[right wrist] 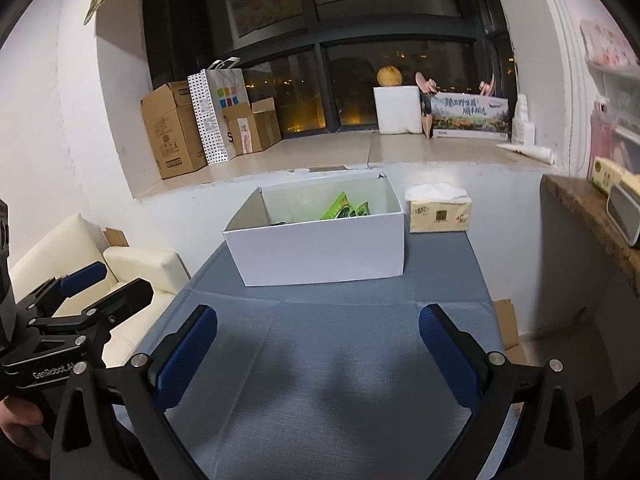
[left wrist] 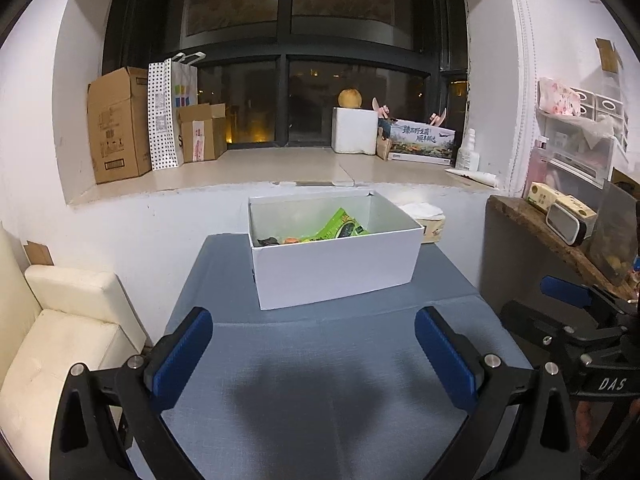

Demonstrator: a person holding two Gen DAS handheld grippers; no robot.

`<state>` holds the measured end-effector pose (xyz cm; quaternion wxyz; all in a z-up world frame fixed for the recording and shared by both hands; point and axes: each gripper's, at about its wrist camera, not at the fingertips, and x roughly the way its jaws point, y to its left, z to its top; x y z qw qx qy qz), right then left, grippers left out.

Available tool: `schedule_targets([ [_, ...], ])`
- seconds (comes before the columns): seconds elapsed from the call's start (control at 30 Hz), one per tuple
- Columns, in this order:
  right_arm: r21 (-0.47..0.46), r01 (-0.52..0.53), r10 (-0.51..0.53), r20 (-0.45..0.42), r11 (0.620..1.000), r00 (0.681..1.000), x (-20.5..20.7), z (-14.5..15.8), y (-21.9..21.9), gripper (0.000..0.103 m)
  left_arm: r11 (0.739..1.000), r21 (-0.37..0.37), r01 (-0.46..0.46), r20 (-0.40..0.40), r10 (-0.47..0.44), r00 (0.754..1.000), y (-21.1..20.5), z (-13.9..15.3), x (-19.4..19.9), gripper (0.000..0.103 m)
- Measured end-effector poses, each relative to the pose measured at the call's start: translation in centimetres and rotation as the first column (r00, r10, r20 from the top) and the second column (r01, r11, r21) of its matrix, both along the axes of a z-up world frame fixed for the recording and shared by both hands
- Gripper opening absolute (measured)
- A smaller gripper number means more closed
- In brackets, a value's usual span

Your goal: Organize snacks

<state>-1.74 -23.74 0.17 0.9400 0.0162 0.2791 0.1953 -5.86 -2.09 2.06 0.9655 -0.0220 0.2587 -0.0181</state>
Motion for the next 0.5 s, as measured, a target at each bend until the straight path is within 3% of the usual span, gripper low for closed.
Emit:
schedule_targets([
  [0.5, 0.009, -0.019, 0.019, 0.007, 1.000, 1.000, -0.22, 0.21, 0.12, 0.103, 0.999, -0.024, 0.021, -0.020, -0.022, 1.000, 0.04, -0.14, 0.15, 0.103],
])
